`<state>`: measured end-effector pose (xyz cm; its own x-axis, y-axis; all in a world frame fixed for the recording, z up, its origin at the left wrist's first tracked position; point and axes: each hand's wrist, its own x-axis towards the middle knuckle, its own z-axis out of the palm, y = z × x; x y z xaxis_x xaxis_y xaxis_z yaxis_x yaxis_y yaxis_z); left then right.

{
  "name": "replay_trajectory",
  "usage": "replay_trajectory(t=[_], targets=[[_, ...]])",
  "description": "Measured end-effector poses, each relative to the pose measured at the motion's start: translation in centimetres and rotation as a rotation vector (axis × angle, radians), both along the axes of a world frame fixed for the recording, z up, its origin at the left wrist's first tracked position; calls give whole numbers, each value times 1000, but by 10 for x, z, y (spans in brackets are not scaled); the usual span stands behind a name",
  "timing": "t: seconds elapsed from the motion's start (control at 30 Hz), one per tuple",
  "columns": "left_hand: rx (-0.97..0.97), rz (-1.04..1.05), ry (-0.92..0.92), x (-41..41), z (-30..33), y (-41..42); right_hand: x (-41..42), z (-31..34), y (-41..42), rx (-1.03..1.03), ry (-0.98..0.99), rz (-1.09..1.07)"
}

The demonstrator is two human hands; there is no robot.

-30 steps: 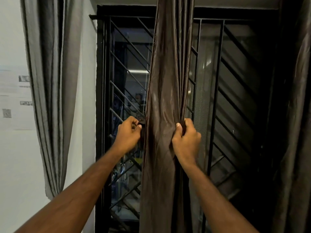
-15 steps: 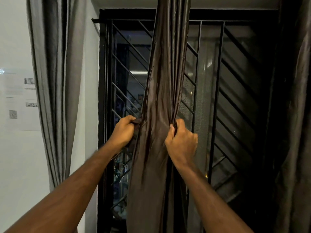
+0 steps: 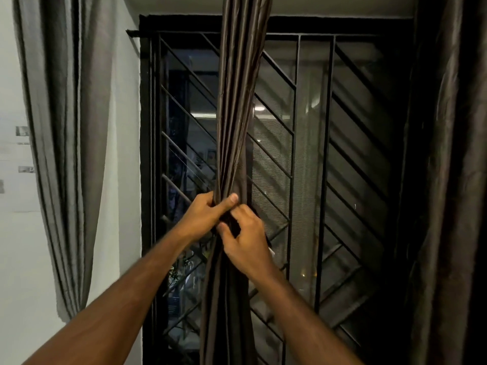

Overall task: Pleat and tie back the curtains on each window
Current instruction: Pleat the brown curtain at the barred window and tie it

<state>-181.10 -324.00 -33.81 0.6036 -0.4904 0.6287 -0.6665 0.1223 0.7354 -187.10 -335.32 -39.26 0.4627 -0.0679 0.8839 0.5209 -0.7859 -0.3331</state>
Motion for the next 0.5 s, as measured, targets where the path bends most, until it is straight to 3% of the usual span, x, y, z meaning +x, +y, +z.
replay_trajectory(t=[0.1,0.2,0.27,0.33,0.4,0.5], targets=[[-28,28,50,10,1,5,-3,-5,-15,-40,-19,43],[12,20,98,14,3,10,-7,2,-29,143,-207,-183],[46,-14,122,15,3,11,-4,12,-37,183,-43,-243],[116,-30,123,18,6,12,5,20,-45,213,192,-112],[261,77,-26,27,10,12,10,28,-51,185,255,-89],[439,456,-352,40,16,13,7,39,-62,91,252,-148]])
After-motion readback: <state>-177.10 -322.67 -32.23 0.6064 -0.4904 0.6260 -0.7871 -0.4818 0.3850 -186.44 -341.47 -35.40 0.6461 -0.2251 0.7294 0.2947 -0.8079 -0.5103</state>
